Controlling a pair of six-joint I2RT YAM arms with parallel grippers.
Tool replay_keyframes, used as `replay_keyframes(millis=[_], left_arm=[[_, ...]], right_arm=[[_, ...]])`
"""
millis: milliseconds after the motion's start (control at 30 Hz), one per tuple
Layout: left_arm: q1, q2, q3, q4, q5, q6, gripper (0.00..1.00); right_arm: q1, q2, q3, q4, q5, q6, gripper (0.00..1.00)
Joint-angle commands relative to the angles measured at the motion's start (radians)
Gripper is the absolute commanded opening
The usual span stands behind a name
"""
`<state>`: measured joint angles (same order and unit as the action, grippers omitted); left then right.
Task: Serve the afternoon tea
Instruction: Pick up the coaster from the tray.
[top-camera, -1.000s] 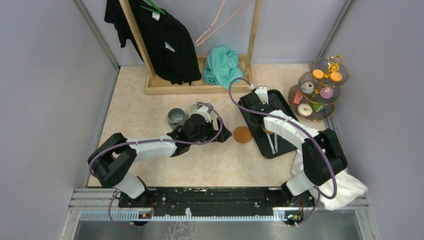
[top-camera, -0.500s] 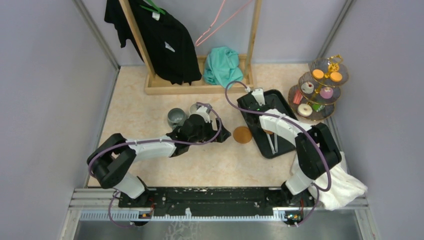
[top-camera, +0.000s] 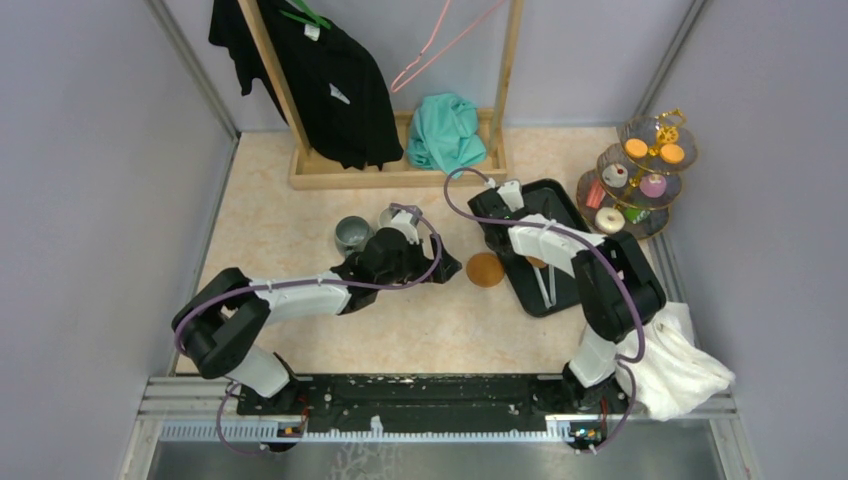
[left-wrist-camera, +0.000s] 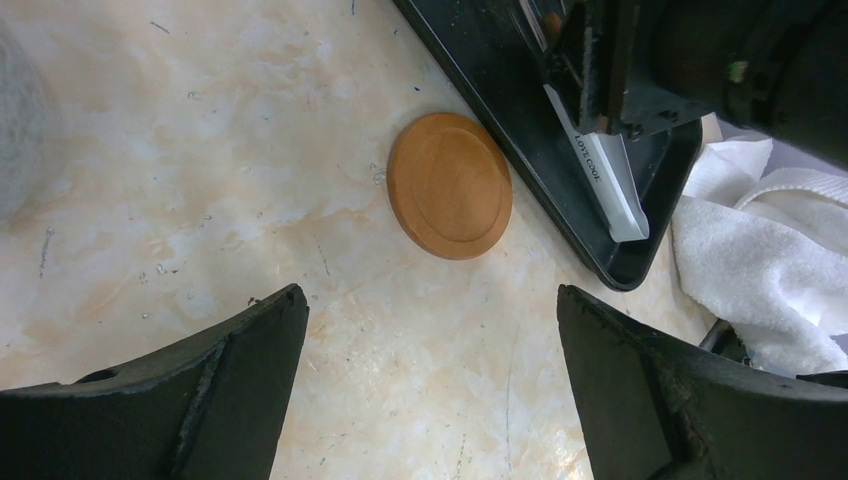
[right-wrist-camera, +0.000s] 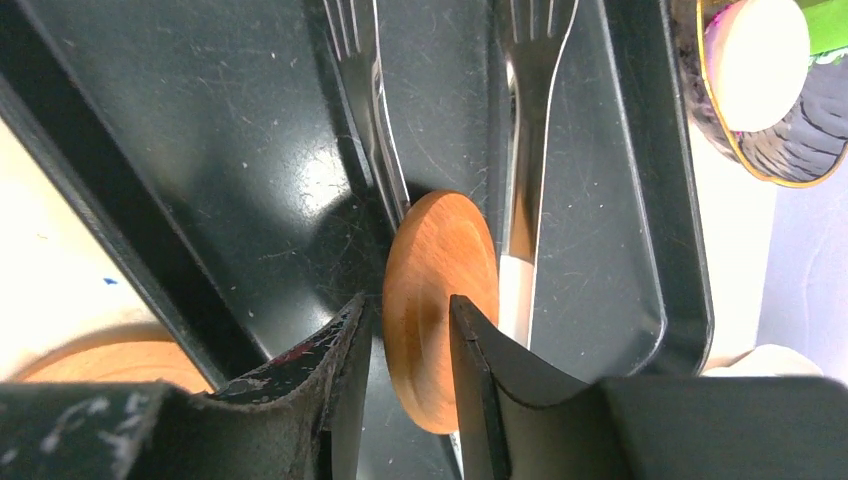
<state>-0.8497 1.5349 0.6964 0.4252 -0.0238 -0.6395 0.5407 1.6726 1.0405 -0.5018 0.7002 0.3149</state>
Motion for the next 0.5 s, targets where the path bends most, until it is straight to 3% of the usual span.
replay_keyframes(millis=[0,200,367,467], left_arm=[[0.008,-0.025,-0.016,0.033,0.0,-0.01,0.99],[0.013,-0.035,-0.028,0.037,-0.001,-0.014,0.99],[0.015,-0.041,-0.034,0.04,0.001,-0.017,0.99],[0.014,-0.047,-0.035,0.038,0.005,-0.02,0.99]], right_arm=[[0.01,0.044,0.036,0.023,0.043,-0.008,0.34],[0.01,0.054,0.037,0.023,0.076,-0.007,0.22],[0.011,0.028,0.037,0.01,0.111,-0.004,0.0],[0.017,0.013,0.038,0.004,0.124,-0.004,0.0]])
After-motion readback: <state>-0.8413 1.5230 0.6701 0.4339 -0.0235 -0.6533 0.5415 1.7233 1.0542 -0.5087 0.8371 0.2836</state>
